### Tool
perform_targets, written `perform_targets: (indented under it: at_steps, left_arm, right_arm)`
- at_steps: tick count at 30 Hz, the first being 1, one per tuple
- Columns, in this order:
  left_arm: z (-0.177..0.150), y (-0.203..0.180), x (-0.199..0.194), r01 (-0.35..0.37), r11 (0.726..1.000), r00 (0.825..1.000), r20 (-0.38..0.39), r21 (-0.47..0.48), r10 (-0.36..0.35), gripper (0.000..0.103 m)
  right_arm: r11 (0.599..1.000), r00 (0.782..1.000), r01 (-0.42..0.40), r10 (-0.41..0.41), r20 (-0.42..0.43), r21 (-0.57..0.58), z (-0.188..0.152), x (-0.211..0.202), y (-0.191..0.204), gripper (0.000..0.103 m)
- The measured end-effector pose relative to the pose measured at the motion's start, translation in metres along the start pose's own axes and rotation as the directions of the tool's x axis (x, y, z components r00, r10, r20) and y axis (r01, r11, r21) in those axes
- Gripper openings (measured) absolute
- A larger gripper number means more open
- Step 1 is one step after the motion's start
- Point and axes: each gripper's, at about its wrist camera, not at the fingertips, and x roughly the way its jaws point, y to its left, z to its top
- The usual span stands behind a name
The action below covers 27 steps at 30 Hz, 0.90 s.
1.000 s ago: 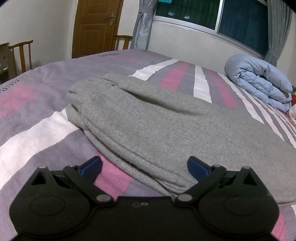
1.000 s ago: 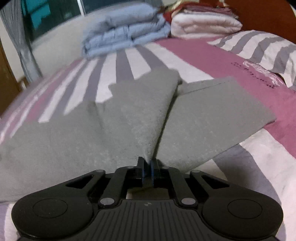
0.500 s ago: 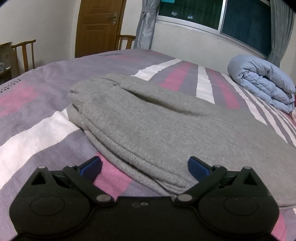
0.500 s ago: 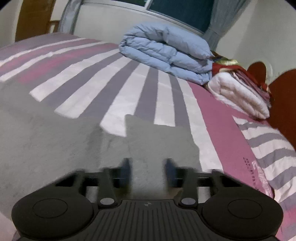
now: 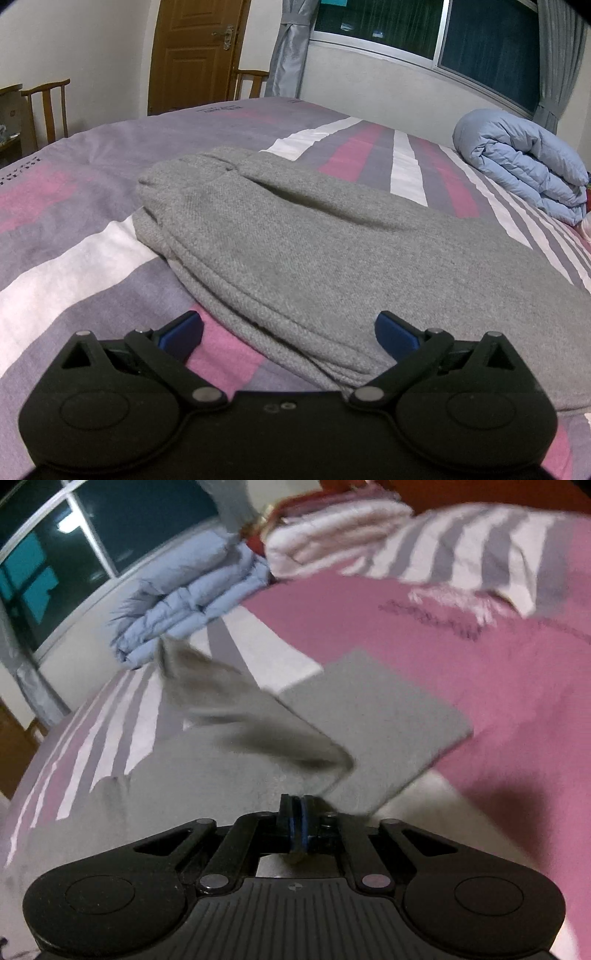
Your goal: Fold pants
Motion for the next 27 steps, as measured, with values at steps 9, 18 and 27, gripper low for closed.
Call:
perform_targets:
  at_steps: [9,18,27]
  left_arm:
    - [0.0,0.0,0.001,-0.002,1.0,1.0,-0.001,0.0,0.002,0.096]
    - [0.0,-0.001,0.0,-0.003,1.0,1.0,0.0,0.001,0.003,0.096]
    - [-0.001,-0.001,0.001,-0.002,1.0,1.0,0.0,0.001,0.002,0.096]
  right_arm:
    - [0.979,0.996,-0.073,0.062,0.061,0.189,0.018,0.006,-0.028,0.072]
    - [0.866,0.988,-0.154,0.128,0.087,0.476,0.01,0.034,-0.082,0.036]
    - [0.889,0.97,-0.225,0.167,0.174,0.399,0.034,-0.006,-0.074,0.005]
